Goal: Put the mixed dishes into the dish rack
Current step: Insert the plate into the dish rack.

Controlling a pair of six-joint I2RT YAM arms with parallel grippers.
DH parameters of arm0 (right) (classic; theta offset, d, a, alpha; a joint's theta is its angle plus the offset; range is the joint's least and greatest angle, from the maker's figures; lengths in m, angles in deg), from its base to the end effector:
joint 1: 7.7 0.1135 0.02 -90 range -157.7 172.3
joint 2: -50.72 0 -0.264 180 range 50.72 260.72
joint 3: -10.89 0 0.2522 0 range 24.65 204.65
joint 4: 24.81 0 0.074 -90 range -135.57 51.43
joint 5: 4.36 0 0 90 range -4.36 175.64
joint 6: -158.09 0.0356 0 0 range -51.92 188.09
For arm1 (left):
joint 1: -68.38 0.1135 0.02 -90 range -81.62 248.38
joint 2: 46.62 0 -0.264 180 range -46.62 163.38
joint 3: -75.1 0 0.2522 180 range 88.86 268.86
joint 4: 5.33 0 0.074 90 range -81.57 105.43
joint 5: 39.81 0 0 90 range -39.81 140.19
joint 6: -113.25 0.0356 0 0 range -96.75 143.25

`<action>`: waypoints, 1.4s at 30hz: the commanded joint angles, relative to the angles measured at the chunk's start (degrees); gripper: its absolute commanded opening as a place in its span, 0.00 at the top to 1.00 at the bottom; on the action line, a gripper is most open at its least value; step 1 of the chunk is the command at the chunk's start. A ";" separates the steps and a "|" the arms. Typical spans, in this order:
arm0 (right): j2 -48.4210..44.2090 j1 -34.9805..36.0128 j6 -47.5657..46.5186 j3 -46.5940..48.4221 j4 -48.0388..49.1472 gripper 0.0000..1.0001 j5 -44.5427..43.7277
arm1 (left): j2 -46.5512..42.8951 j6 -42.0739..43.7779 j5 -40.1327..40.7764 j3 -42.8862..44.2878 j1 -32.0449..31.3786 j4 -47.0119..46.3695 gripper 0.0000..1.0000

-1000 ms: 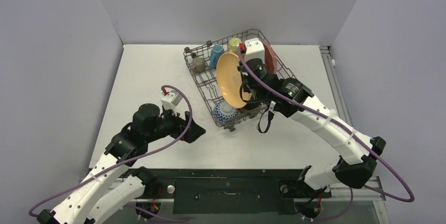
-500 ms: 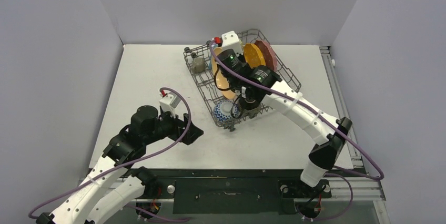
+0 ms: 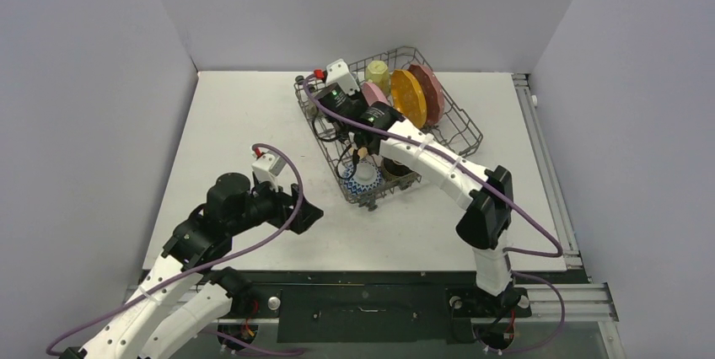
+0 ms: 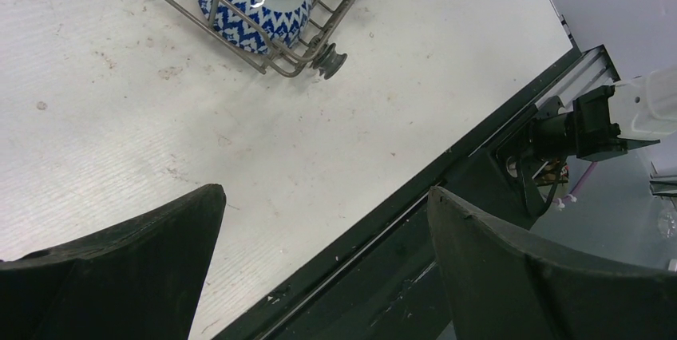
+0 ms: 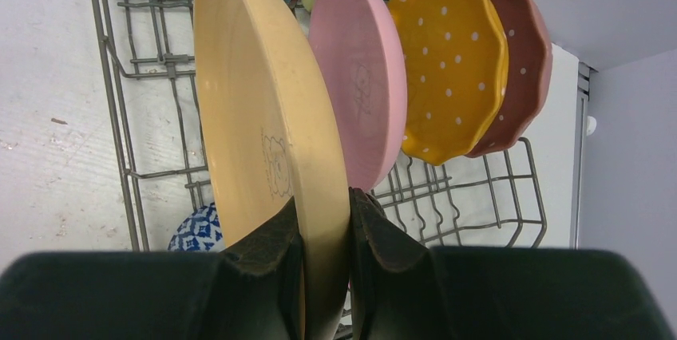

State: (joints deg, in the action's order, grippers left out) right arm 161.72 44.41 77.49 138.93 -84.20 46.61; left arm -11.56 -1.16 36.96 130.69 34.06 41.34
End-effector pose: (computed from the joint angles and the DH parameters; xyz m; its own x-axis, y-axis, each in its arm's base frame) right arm 0.2823 0.3263 0.3654 -0.4616 -0.3866 -0.7984 -0.2553 0.9199 -0.2978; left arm 0.1091 -0.0843 0.3057 -0.6283 -0.0582 -0.7758 0.5039 0.7293 -0.4628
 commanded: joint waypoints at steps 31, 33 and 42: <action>13.71 -4.66 -1.21 10.50 4.61 1.00 0.58 | -0.63 0.85 -1.90 -0.24 5.24 -2.14 0.04; 13.91 -4.78 -1.23 10.40 4.65 1.00 0.46 | -0.54 0.85 -2.13 -0.25 5.50 -2.30 0.04; 15.49 -4.84 -1.19 10.47 5.37 1.00 0.46 | -0.25 0.85 -2.90 -0.36 6.38 -2.42 0.04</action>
State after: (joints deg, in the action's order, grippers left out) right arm 176.98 39.93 76.58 146.58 -81.40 48.56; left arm -11.84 -1.09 35.36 130.25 39.76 41.27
